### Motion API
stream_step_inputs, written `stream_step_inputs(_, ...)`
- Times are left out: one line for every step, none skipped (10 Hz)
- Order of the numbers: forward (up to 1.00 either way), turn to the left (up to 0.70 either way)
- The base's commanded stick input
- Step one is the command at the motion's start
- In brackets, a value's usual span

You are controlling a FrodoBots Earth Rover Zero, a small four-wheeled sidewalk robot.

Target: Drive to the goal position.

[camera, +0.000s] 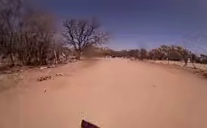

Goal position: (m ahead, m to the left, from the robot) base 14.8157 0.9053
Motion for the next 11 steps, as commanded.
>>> stream_step_inputs(1.00, 0.00)
stream_step_inputs(1.00, 0.00)
stream_step_inputs(1.00, 0.00)
stream_step_inputs(1.00, 0.00)
stream_step_inputs(1.00, -0.21)
stream_step_inputs(1.00, -0.15)
stream_step_inputs(1.00, -0.09)
stream_step_inputs(1.00, -0.03)
stream_step_inputs(1.00, 0.00)
stream_step_inputs(1.00, 0.00)
stream_step_inputs(1.00, 0.00)
